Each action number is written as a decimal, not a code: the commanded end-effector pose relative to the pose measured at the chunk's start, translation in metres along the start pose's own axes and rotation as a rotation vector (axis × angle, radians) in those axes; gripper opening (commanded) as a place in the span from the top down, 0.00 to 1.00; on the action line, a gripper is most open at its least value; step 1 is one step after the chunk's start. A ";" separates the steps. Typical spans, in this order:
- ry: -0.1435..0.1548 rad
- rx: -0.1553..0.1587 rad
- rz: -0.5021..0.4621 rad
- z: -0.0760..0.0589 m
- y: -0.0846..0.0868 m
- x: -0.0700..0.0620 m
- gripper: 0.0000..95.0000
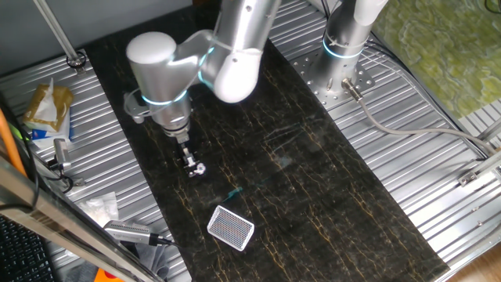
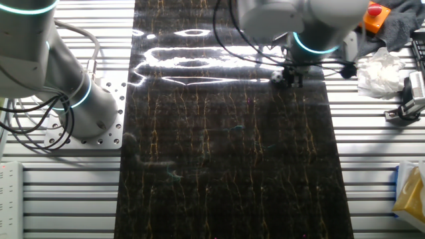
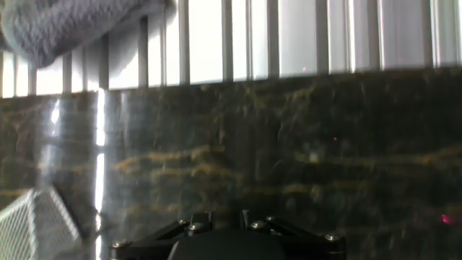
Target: Push the soccer ball into the goal
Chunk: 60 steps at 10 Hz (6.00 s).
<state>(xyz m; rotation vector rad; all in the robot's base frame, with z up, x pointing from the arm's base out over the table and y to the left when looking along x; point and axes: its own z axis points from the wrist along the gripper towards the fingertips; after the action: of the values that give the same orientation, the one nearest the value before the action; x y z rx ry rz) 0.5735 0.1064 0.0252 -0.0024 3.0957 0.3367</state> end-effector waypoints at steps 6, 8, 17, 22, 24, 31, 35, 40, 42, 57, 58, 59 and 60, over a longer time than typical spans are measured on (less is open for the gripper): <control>-0.013 0.001 0.000 -0.001 0.000 -0.001 0.80; -0.011 0.003 -0.001 -0.002 0.000 -0.001 0.80; -0.015 0.008 -0.003 -0.003 -0.001 0.001 0.80; -0.011 0.011 0.013 -0.005 -0.002 0.002 0.60; -0.026 0.015 0.003 -0.005 -0.002 0.002 0.60; 0.026 0.015 -0.044 -0.005 -0.002 0.002 0.60; 0.021 0.017 -0.128 -0.005 -0.002 0.002 0.60; 0.039 0.067 -0.160 -0.005 -0.002 0.002 0.60; 0.039 0.082 -0.159 -0.005 -0.002 0.002 0.60; 0.076 0.142 -0.198 -0.005 -0.002 0.002 0.80; 0.081 0.143 -0.200 -0.005 -0.002 0.002 0.80; 0.081 0.142 -0.199 -0.005 -0.002 0.002 0.80; 0.082 0.142 -0.198 -0.005 -0.002 0.002 0.80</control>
<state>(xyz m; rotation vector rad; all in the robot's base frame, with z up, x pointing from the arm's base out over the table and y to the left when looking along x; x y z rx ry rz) 0.5713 0.1035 0.0296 -0.3246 3.1552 0.1109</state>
